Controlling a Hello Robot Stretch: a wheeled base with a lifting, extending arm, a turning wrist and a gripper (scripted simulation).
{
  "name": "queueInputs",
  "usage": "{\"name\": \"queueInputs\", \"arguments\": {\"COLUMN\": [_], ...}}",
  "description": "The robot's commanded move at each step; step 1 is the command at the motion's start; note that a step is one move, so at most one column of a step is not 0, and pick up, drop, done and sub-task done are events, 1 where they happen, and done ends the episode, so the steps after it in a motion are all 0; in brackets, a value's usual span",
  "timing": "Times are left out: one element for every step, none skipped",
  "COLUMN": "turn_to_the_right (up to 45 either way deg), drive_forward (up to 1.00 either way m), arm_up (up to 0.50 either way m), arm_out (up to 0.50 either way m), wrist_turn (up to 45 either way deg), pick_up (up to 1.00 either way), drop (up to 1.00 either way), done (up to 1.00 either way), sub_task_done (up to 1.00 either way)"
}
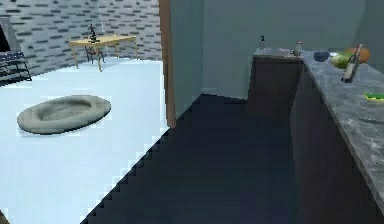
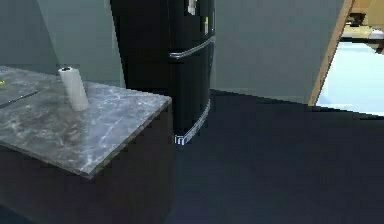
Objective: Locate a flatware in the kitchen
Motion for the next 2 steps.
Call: {"name": "queueInputs", "arguments": {"turn_to_the_right": [0.0,21.0], "drive_forward": [0.8,0.0], "arm_up": [0.0,0.0], "arm_out": [0.0,0.0], "wrist_turn": [0.0,0.0], "pick_up": [0.0,0.0], "drop": [0.0,0.0], "done": [0.0,0.0], "sub_task_done": [0.0,0.0]}}
